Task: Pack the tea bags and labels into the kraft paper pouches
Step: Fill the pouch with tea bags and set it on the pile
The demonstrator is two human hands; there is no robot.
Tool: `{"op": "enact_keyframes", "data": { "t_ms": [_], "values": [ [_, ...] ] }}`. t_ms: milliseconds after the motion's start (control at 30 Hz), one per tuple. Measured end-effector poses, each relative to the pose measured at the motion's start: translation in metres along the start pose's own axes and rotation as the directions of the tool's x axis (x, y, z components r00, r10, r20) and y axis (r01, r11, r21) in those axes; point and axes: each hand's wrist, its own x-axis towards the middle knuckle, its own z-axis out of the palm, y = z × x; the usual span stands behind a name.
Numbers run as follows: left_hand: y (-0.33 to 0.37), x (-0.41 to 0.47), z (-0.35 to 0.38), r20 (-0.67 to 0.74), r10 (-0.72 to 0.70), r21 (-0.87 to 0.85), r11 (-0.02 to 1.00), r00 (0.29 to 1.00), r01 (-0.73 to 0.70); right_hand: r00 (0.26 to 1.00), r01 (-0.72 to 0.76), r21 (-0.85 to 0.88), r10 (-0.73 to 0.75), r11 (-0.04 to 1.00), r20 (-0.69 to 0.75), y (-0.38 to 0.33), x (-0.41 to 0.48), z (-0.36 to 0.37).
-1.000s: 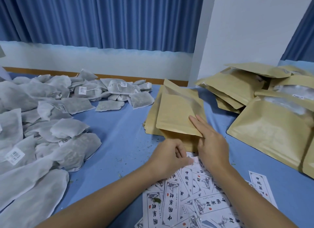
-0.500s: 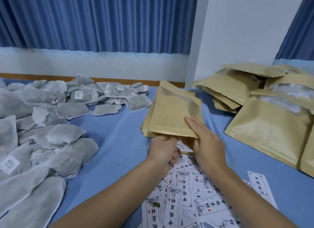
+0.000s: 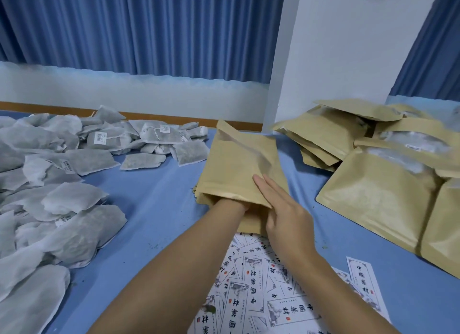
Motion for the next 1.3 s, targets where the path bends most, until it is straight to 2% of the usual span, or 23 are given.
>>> {"op": "enact_keyframes", "data": {
  "t_ms": [33,67,100,133,167,233,300,333,433,500,533,567,600,667,700,800,867,967,1067,1133,1233,1300],
  "values": [
    [0.0,0.0,-0.001,-0.115,0.197,0.198,0.965,0.974,-0.172,1.0,-0.01,-0.016,0.01,1.0,-0.005,0.001,0.001,-0.001],
    [-0.001,0.001,-0.007,0.042,0.275,0.271,0.922,0.96,-0.276,1.0,-0.022,-0.039,0.022,0.999,-0.006,0.002,0.001,-0.002],
    [-0.002,0.0,-0.011,0.057,0.306,0.284,0.907,0.95,-0.309,1.0,-0.03,-0.066,0.03,0.997,0.0,0.002,0.002,-0.003],
    [-0.002,0.002,-0.01,0.016,0.381,0.299,0.881,0.925,-0.368,0.999,-0.034,-0.094,0.035,0.995,0.01,0.002,0.003,-0.003],
    [0.001,-0.002,-0.005,-0.036,0.429,0.229,0.883,0.903,-0.41,0.999,-0.036,-0.123,0.039,0.992,0.021,0.001,0.004,-0.002],
    [-0.004,-0.012,0.001,-0.048,0.479,0.15,0.871,0.876,-0.468,0.997,-0.043,-0.186,0.053,0.982,0.048,-0.001,0.009,0.0],
    [-0.022,-0.024,-0.002,-0.089,0.555,0.195,0.824,0.827,-0.532,0.992,-0.056,-0.234,0.08,0.971,0.096,-0.001,0.015,0.004],
    [-0.032,-0.031,-0.006,-0.16,0.586,0.206,0.807,0.794,-0.554,0.988,-0.065,-0.245,0.096,0.967,0.118,-0.003,0.019,0.005],
    [-0.061,-0.06,-0.012,-0.505,0.638,0.285,0.759,0.581,-0.586,0.984,-0.058,-0.317,0.108,0.947,0.141,-0.012,0.03,0.014],
    [-0.083,-0.072,-0.018,-0.709,0.555,0.294,0.793,0.434,-0.534,0.985,-0.048,-0.372,0.105,0.927,0.134,-0.021,0.035,0.023],
    [-0.093,-0.076,-0.022,-0.757,0.515,0.31,0.825,0.402,-0.473,0.986,-0.052,-0.388,0.109,0.92,0.129,-0.025,0.037,0.027],
    [-0.103,-0.079,-0.025,-0.77,0.482,0.337,0.863,0.418,-0.376,0.986,-0.056,-0.397,0.115,0.916,0.124,-0.028,0.038,0.032],
    [-0.113,-0.08,-0.028,-0.752,0.445,0.376,0.895,0.486,-0.238,0.985,-0.063,-0.401,0.122,0.914,0.123,-0.031,0.039,0.037],
    [-0.13,-0.082,-0.036,-0.67,0.284,0.438,0.897,0.686,0.057,0.983,-0.068,-0.413,0.132,0.908,0.129,-0.036,0.039,0.047],
    [-0.139,-0.083,-0.04,-0.615,0.173,0.449,0.879,0.769,0.161,0.983,-0.064,-0.421,0.13,0.905,0.131,-0.038,0.038,0.051],
    [-0.163,-0.083,-0.046,-0.445,-0.072,0.425,0.86,0.893,0.282,0.984,-0.045,-0.447,0.116,0.893,0.134,-0.042,0.035,0.057],
    [-0.17,-0.082,-0.049,-0.348,-0.142,0.394,0.875,0.927,0.283,0.983,-0.032,-0.466,0.113,0.884,0.147,-0.043,0.033,0.059],
    [-0.17,-0.081,-0.056,-0.355,-0.083,0.398,0.888,0.931,0.231,0.98,-0.037,-0.475,0.124,0.879,0.154,-0.044,0.032,0.06],
    [-0.174,-0.082,-0.061,-0.355,-0.116,0.505,0.811,0.928,0.295,0.98,-0.037,-0.463,0.124,0.886,0.157,-0.043,0.03,0.061],
    [-0.176,-0.084,-0.063,-0.286,-0.199,0.542,0.773,0.937,0.329,0.981,-0.042,-0.457,0.124,0.888,0.15,-0.042,0.029,0.061],
    [-0.171,-0.088,-0.066,-0.164,-0.243,0.461,0.838,0.956,0.292,0.981,-0.028,-0.458,0.112,0.888,0.157,-0.042,0.027,0.063],
    [-0.166,-0.089,-0.067,-0.201,-0.157,0.427,0.874,0.967,0.231,0.982,-0.038,-0.43,0.113,0.902,0.15,-0.041,0.025,0.064]
  ]
}}
